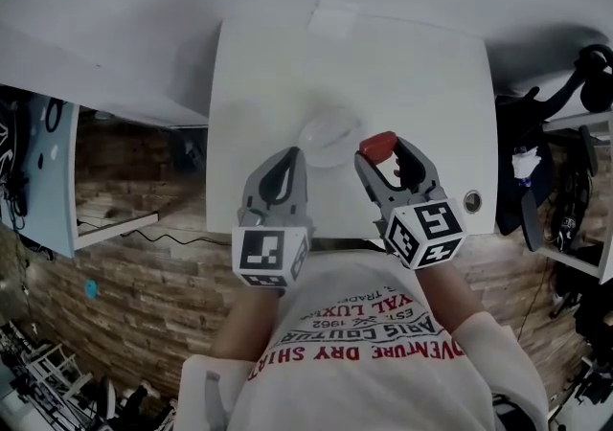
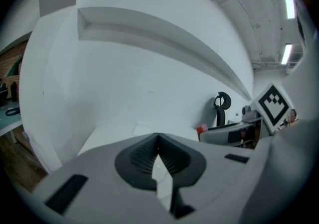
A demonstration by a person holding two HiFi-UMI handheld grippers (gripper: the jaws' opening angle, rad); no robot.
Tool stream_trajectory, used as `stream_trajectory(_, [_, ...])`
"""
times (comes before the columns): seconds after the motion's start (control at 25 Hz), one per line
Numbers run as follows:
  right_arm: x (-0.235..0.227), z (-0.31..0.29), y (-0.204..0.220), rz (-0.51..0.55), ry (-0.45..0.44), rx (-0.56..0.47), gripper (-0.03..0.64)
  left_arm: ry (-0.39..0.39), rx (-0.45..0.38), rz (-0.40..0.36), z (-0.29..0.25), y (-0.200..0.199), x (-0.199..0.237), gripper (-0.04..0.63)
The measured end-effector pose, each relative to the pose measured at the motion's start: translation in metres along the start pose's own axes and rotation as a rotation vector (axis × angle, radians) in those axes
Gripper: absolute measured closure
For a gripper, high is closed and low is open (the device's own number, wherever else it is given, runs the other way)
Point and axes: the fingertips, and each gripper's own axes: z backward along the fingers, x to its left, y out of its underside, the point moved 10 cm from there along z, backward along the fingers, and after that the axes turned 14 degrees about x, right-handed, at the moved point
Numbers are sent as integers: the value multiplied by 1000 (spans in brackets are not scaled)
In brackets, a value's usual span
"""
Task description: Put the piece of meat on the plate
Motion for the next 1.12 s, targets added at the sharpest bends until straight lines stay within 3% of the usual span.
stream_trajectory(0.32, [3,-56,15,11,41,181,330,54,79,19,-30,16,25,591])
stream_trajectory(0.72, [5,-124,37,56,86,406,330,68,135,42,-49,43,47,591])
stream_trajectory(1.12, [6,-164,45,89,110,539,330,89,163,74,-63,59,62,591])
